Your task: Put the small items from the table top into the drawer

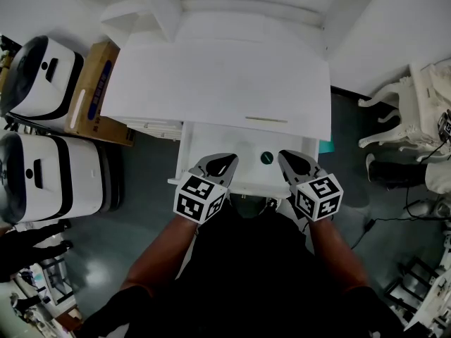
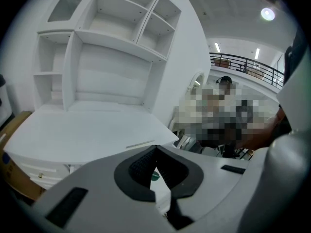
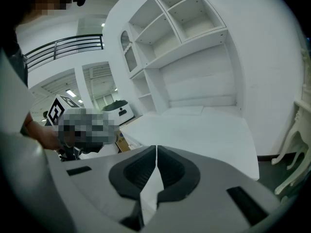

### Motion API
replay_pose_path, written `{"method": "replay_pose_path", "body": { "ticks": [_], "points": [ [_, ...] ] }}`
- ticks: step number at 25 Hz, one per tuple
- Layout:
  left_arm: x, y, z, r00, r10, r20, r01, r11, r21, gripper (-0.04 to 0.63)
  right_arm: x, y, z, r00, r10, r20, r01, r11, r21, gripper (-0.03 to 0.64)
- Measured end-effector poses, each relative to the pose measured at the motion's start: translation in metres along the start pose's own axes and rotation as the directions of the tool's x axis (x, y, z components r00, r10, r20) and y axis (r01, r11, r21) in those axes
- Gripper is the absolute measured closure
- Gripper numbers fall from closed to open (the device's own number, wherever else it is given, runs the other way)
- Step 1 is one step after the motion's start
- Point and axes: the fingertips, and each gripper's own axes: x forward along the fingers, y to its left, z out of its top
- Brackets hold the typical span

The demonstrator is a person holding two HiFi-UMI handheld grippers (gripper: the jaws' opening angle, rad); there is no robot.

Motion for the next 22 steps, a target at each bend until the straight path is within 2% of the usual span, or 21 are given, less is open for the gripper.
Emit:
{"method": "replay_pose_path", "body": {
  "ticks": [5, 12, 15, 19, 22],
  "points": [
    [0.0, 0.003, 0.003, 1.0, 0.009, 0.027, -0.008, 0.999, -0.039, 0.592, 0.001, 0.0, -0.004, 1.0, 0.003, -0.011, -0.003, 1.0, -0.009, 0.589],
    [0.002, 0.007, -0.003, 1.0, 0.024, -0.011, -0.024, 0.999, -0.044, 0.592, 0.008, -0.002, -0.011, 0.999, 0.002, -0.044, -0.004, 0.999, -0.044, 0.589],
    [0.002, 0.01, -0.006, 0.999, 0.039, -0.023, -0.04, 0.998, -0.048, 0.592, 0.016, -0.013, -0.016, 0.996, -0.039, -0.081, 0.027, 0.99, -0.141, 0.589],
    [-0.001, 0.016, -0.009, 0.998, 0.058, -0.023, -0.06, 0.997, -0.053, 0.592, 0.036, -0.037, -0.022, 0.982, -0.135, -0.133, 0.083, 0.937, -0.339, 0.589],
    [-0.003, 0.021, -0.013, 0.997, 0.069, -0.033, -0.071, 0.995, -0.063, 0.592, 0.057, -0.057, -0.028, 0.971, -0.173, -0.166, 0.093, 0.909, -0.406, 0.588]
  ]
}}
